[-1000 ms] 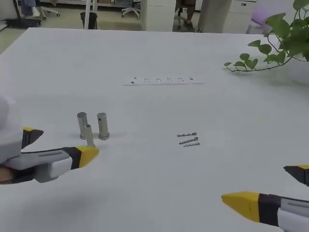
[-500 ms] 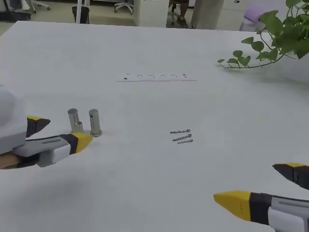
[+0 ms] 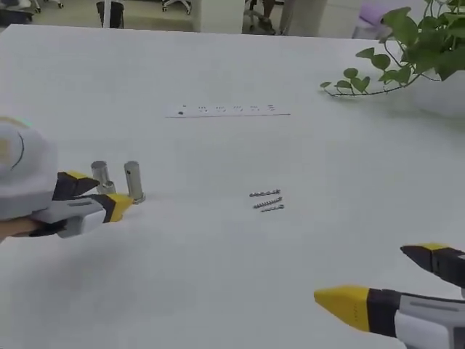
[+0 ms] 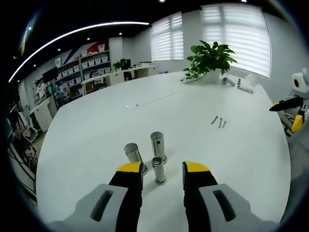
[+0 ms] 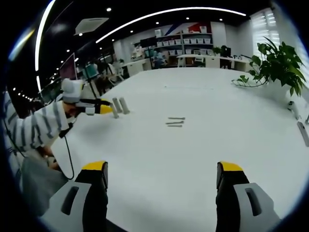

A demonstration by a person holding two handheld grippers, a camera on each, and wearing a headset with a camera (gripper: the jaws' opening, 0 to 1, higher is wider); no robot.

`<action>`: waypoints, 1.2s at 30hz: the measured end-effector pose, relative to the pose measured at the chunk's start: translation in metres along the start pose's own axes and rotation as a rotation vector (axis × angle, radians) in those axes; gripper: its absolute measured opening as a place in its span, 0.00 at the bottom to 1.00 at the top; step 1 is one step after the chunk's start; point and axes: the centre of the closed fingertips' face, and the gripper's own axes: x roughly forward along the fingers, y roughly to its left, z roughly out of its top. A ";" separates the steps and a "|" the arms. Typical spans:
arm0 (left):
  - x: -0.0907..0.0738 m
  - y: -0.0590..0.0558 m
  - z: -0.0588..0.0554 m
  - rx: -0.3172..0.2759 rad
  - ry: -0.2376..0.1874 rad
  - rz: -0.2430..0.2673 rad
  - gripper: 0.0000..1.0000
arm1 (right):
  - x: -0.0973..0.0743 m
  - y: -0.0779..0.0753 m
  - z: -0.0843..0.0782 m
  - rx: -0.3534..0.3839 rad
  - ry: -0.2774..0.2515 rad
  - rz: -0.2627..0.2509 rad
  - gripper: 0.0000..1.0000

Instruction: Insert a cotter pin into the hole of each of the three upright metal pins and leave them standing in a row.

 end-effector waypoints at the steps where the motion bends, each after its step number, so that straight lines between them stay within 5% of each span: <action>1: 0.002 0.001 -0.003 0.015 0.016 -0.001 0.31 | 0.000 0.001 0.000 0.002 0.000 0.002 0.93; 12: 0.010 0.003 -0.010 0.014 0.037 -0.023 0.21 | 0.003 0.003 0.006 -0.025 -0.020 0.009 0.92; 19: 0.013 0.004 -0.013 -0.043 0.020 -0.029 0.11 | 0.003 0.003 0.005 -0.006 -0.022 0.013 0.92; 31: 0.009 0.007 -0.014 -0.083 -0.038 -0.037 0.07 | 0.002 0.009 0.013 -0.020 -0.067 0.030 0.89; 33: 0.005 0.004 -0.005 -0.128 -0.100 -0.056 0.07 | 0.001 0.010 0.016 -0.022 -0.079 0.028 0.89; 36: -0.007 0.000 0.004 -0.053 -0.126 -0.062 0.07 | 0.000 0.008 0.016 -0.034 -0.077 0.019 0.89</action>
